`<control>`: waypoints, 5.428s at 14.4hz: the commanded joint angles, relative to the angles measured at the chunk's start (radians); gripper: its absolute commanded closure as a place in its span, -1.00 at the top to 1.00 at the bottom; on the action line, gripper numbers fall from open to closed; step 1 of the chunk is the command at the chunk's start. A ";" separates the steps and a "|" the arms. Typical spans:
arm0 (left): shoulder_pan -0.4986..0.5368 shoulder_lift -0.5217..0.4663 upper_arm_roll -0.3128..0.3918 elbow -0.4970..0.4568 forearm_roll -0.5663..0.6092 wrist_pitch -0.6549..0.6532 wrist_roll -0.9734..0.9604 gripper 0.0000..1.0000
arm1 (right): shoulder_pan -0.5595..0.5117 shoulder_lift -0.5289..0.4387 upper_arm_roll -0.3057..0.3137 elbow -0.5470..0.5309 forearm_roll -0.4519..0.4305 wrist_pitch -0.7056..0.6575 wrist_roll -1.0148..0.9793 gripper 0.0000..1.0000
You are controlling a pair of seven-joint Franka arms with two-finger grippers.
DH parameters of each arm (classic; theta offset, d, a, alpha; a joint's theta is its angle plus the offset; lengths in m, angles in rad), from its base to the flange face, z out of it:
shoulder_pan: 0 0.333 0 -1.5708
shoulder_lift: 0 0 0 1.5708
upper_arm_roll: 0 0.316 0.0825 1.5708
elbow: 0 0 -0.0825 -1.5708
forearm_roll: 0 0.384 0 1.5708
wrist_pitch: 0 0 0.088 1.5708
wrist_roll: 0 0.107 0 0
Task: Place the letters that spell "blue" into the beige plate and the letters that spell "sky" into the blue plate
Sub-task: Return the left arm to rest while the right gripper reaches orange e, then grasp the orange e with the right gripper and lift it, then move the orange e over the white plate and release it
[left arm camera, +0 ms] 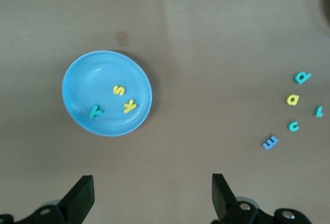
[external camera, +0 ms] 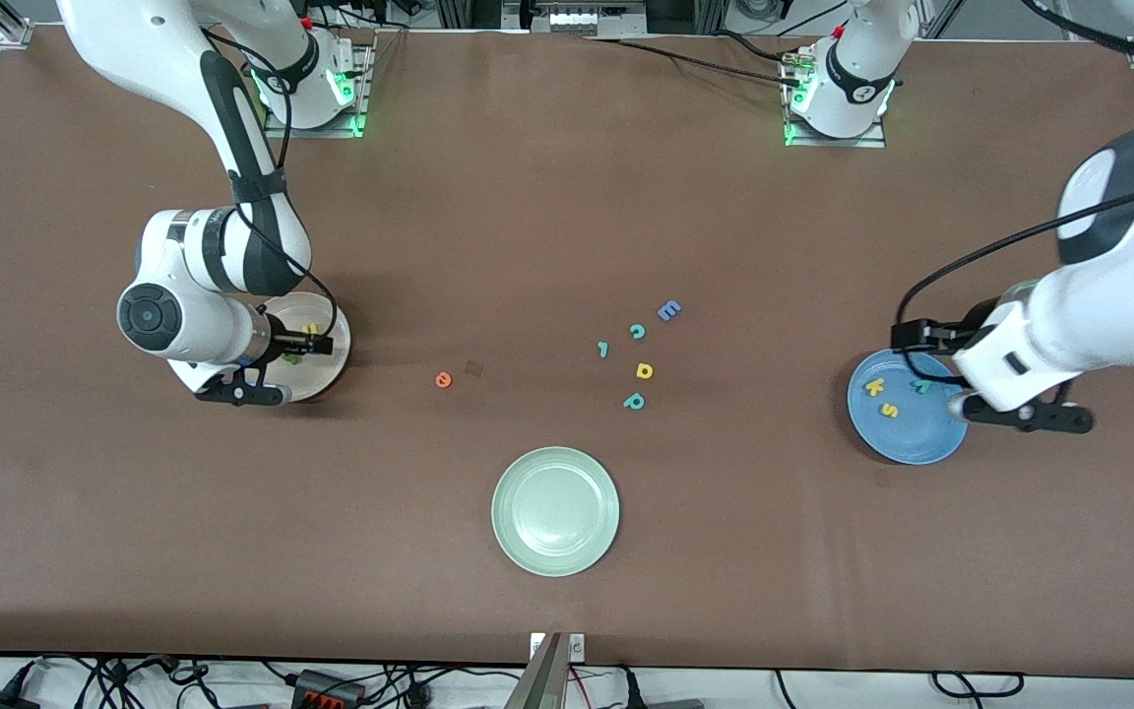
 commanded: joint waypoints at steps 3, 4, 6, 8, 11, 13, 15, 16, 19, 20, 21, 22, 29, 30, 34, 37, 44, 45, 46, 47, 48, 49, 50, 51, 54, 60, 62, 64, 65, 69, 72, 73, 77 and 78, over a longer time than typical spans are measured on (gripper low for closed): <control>-0.216 -0.190 0.328 -0.075 -0.102 -0.002 0.185 1.00 | 0.053 0.172 0.008 0.251 0.070 0.004 -0.023 1.00; -0.265 -0.229 0.431 -0.114 -0.179 0.010 0.210 1.00 | 0.066 0.193 0.009 0.274 0.070 0.007 -0.026 1.00; -0.345 -0.328 0.554 -0.227 -0.251 0.059 0.213 1.00 | 0.120 0.226 0.009 0.293 0.072 0.024 -0.024 1.00; -0.353 -0.428 0.573 -0.342 -0.245 0.164 0.215 1.00 | 0.154 0.232 0.009 0.288 0.073 0.038 -0.024 1.00; -0.342 -0.493 0.562 -0.434 -0.228 0.255 0.215 1.00 | 0.214 0.238 0.026 0.290 0.072 0.045 -0.005 1.00; -0.338 -0.497 0.561 -0.439 -0.228 0.254 0.215 1.00 | 0.218 0.256 0.026 0.291 0.070 0.099 -0.006 1.00; -0.315 -0.508 0.524 -0.447 -0.206 0.257 0.213 1.00 | 0.223 0.284 0.028 0.293 0.061 0.171 -0.061 1.00; -0.295 -0.510 0.497 -0.447 -0.195 0.256 0.213 1.00 | 0.229 0.298 0.028 0.294 0.064 0.188 -0.069 1.00; -0.275 -0.499 0.476 -0.429 -0.196 0.219 0.213 1.00 | 0.235 0.332 0.052 0.294 0.063 0.231 -0.070 1.00; -0.275 -0.482 0.476 -0.404 -0.198 0.204 0.213 1.00 | 0.237 0.339 0.064 0.294 0.063 0.236 -0.066 0.99; -0.278 -0.478 0.476 -0.393 -0.198 0.197 0.213 1.00 | 0.237 0.344 0.075 0.294 0.063 0.236 -0.066 0.98; -0.281 -0.479 0.476 -0.393 -0.196 0.196 0.213 1.00 | 0.237 0.344 0.080 0.294 0.061 0.236 -0.066 0.93; -0.282 -0.481 0.476 -0.384 -0.207 0.167 0.215 1.00 | 0.255 0.336 0.078 0.288 0.066 0.144 -0.054 0.68; -0.282 -0.479 0.476 -0.382 -0.210 0.173 0.215 1.00 | 0.254 0.335 0.077 0.288 0.066 0.113 -0.038 0.67; -0.293 -0.450 0.466 -0.337 -0.208 0.176 0.213 1.00 | 0.257 0.327 0.074 0.287 0.066 0.069 -0.020 0.66; -0.292 -0.448 0.460 -0.333 -0.210 0.168 0.215 1.00 | 0.255 0.327 0.072 0.287 0.066 0.069 -0.004 0.35; -0.290 -0.445 0.458 -0.332 -0.212 0.171 0.203 1.00 | 0.243 0.329 0.072 0.296 0.058 0.076 -0.003 0.09; -0.290 -0.445 0.460 -0.332 -0.212 0.171 0.199 1.00 | 0.241 0.329 0.072 0.296 0.056 0.076 -0.004 0.09; -0.285 -0.445 0.460 -0.332 -0.213 0.171 0.201 1.00 | 0.241 0.329 0.072 0.296 0.056 0.076 -0.003 0.08; -0.285 -0.445 0.460 -0.332 -0.213 0.171 0.201 1.00 | 0.241 0.330 0.072 0.296 0.056 0.076 -0.003 0.03; -0.287 -0.445 0.460 -0.332 -0.213 0.171 0.201 1.00 | 0.240 0.330 0.072 0.296 0.056 0.076 -0.003 -0.04; -0.287 -0.445 0.460 -0.332 -0.213 0.171 0.201 1.00 | 0.238 0.332 0.072 0.296 0.056 0.076 -0.003 -0.10; -0.288 -0.445 0.460 -0.332 -0.213 0.171 0.201 1.00 | 0.237 0.332 0.072 0.296 0.055 0.078 -0.006 -0.27; -0.288 -0.445 0.460 -0.332 -0.212 0.171 0.201 1.00 | 0.235 0.332 0.072 0.296 0.055 0.076 -0.010 -0.45; -0.288 -0.445 0.460 -0.332 -0.212 0.171 0.201 1.00 | 0.234 0.330 0.071 0.296 0.055 0.076 -0.015 -0.77; -0.290 -0.445 0.460 -0.330 -0.212 0.173 0.201 1.00 | 0.241 0.260 0.014 0.279 0.061 0.043 -0.003 -0.85; -0.290 -0.445 0.460 -0.330 -0.212 0.173 0.201 1.00 | 0.243 0.215 -0.036 0.261 0.059 -0.058 0.002 -0.85; -0.290 -0.444 0.460 -0.330 -0.212 0.173 0.199 1.00 | 0.247 0.156 -0.081 0.168 0.056 -0.074 -0.003 -0.85; -0.290 -0.444 0.460 -0.329 -0.212 0.173 0.199 1.00 | 0.252 0.117 -0.113 0.102 0.055 -0.068 -0.015 -0.85; -0.290 -0.445 0.460 -0.329 -0.212 0.173 0.199 1.00 | 0.243 0.002 -0.202 -0.095 0.053 -0.079 -0.150 -0.85; -0.290 -0.445 0.460 -0.330 -0.212 0.173 0.199 1.00 | 0.226 -0.006 -0.241 -0.159 0.053 -0.068 -0.245 -0.85; -0.290 -0.444 0.460 -0.330 -0.212 0.173 0.199 1.00 | 0.205 -0.003 -0.241 -0.166 0.053 -0.054 -0.270 -0.84; -0.290 -0.445 0.460 -0.330 -0.212 0.173 0.199 1.00 | 0.154 0.016 -0.241 -0.167 0.053 -0.043 -0.356 -0.83; -0.290 -0.444 0.460 -0.330 -0.212 0.173 0.199 1.00 | 0.146 0.017 -0.239 -0.167 0.053 -0.043 -0.369 -0.82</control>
